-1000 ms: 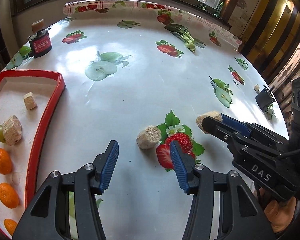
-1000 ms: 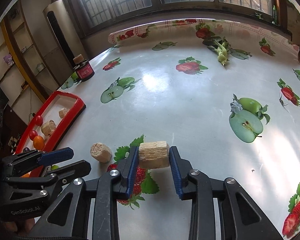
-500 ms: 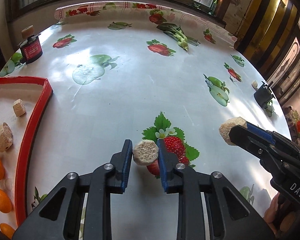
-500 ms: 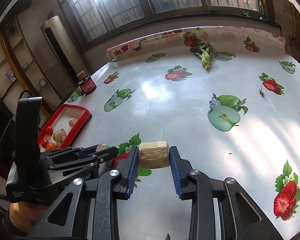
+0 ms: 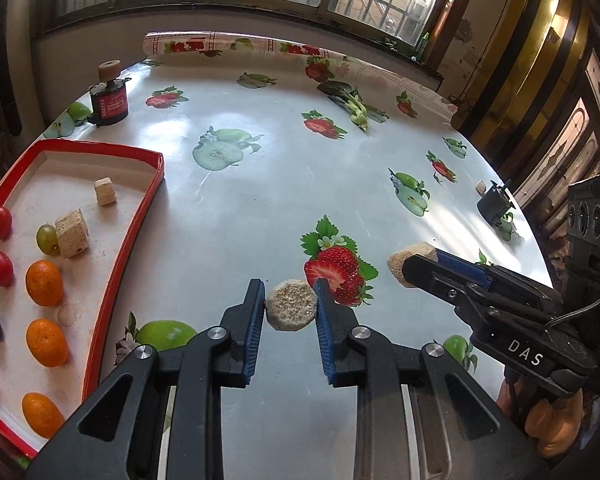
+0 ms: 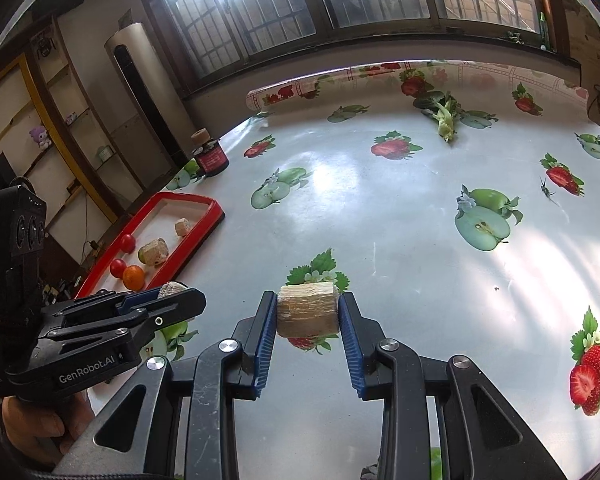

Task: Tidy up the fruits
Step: 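Carry the cork block and cork disc in both grippers over the tray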

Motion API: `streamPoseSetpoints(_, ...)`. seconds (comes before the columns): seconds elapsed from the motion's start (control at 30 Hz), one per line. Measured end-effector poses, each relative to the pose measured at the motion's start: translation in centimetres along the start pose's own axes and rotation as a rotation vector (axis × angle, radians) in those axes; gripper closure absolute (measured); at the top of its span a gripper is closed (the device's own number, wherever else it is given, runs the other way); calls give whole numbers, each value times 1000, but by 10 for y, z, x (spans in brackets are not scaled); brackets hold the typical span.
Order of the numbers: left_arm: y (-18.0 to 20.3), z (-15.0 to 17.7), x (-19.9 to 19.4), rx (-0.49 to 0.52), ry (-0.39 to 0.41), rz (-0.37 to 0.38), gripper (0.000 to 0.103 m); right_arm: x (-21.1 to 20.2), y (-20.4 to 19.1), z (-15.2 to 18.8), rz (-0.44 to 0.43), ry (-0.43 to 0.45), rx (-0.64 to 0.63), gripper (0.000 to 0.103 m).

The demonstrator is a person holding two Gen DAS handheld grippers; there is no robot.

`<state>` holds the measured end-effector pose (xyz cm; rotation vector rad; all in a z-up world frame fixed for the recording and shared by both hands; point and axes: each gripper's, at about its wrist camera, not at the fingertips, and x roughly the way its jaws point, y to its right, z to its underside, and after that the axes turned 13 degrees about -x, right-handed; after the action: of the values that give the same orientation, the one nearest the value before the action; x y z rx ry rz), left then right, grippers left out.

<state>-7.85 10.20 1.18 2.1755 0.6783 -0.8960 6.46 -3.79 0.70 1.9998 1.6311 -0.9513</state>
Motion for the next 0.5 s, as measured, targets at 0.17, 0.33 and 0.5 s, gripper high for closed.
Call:
streamPoseSetpoints(0.17,-15,8,-22,-17,28,-3,81,3,-20,2,-26,-7,-26,71)
streamPoseSetpoints(0.33,-32,14,-39,-33,58,-33,81,7,-39,0,-50,-13,-54,71)
streamPoseSetpoints(0.5,-47,17,-50,-54,81,-62,81,8,-55,-1,-67,-16,-79,71)
